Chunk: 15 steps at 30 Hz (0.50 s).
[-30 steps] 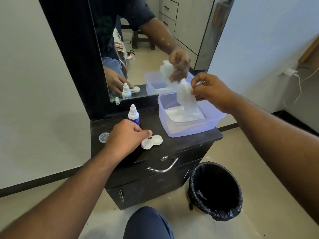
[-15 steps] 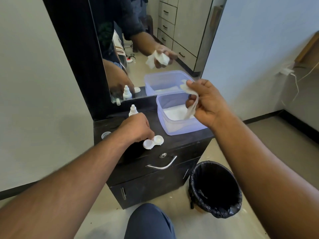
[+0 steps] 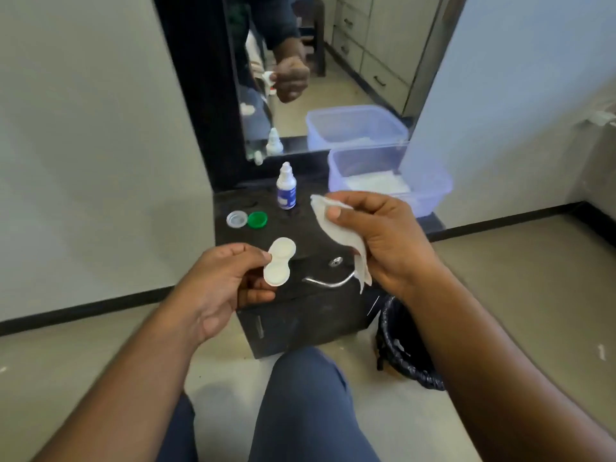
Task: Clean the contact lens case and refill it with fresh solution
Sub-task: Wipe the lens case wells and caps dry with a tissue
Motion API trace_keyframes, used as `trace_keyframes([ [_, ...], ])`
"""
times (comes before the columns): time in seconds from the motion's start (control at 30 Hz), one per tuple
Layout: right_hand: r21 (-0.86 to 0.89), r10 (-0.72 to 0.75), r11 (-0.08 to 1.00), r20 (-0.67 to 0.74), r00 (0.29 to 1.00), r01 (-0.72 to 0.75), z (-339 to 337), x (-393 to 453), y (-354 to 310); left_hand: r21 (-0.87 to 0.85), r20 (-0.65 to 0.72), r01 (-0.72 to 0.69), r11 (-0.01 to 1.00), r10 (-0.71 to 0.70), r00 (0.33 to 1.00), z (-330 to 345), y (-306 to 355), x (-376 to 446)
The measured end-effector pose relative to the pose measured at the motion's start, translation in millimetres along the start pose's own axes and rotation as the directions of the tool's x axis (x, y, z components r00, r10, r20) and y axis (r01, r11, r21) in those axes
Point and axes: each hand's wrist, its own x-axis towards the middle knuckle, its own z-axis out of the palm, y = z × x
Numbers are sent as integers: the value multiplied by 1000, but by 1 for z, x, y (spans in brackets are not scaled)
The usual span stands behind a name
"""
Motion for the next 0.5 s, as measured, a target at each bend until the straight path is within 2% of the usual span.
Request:
trace_keyframes([
  [0.17,-158,88,986,181,979,-59,41,-44,53,-238,-101,16,971,-41,994,-37,-44,-45],
  [0.23,-239,88,970,234,968,-31,52,-57,68,-291,-138,14,957,-56,989,-44,-56,-56],
  [0.33,-396,70,916,305,950,60,73,-72,92,-352,-191,13,936,-86,978,-60,-77,-76],
  [0.4,-520,29,838,342,939,163,82,-76,103,-350,-207,7,937,-85,975,-70,-85,-83],
  [0.5,-582,-35,759,411,911,292,92,-74,110,-329,-206,-17,944,-54,977,-84,-85,-84],
])
